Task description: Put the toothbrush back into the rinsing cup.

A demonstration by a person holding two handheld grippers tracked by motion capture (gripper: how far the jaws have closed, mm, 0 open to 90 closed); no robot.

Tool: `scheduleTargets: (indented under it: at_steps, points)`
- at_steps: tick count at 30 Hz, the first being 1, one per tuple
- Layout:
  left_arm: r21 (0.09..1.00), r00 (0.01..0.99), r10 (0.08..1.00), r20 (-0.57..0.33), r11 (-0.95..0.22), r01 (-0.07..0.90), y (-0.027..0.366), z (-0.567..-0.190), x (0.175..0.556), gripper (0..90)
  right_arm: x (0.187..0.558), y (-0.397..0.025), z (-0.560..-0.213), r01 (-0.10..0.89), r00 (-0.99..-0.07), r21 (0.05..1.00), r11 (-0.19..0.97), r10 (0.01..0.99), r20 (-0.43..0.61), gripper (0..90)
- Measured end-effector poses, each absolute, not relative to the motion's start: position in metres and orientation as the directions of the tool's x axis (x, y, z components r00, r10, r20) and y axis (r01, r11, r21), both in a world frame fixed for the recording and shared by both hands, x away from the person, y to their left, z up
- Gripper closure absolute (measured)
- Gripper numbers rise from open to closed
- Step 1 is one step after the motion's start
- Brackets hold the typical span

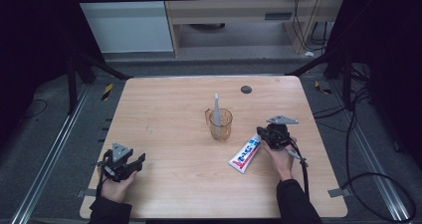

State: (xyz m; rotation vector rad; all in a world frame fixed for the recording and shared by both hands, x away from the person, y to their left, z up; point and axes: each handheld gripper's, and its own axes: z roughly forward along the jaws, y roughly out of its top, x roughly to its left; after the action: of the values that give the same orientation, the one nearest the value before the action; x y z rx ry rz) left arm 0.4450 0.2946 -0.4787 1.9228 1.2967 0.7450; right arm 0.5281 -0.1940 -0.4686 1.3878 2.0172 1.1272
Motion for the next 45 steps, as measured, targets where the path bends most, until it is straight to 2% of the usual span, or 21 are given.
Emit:
scheduleTargets:
  at_steps: [10, 19, 45]
  points:
    - [0.800, 0.335, 0.939, 0.079, -0.260, 0.541, 0.295, -0.479, 0.447, 47.5, 0.542, -0.184, -0.480, 0.579, -0.401, 0.791, 0.197, 0.914, 0.066, 89.7]
    - [0.806, 0.333, 0.939, 0.081, -0.259, 0.533, 0.296, -0.479, 0.446, 47.5, 0.539, -0.185, -0.480, 0.603, -0.399, 0.760, 0.243, 0.917, 0.023, 89.6]
    - [0.808, 0.326, 0.942, 0.080, -0.253, 0.532, 0.298, -0.478, 0.445, 47.5, 0.499, -0.222, -0.478, 0.635, -0.407, 0.731, 0.251, 0.913, 0.041, 89.4]
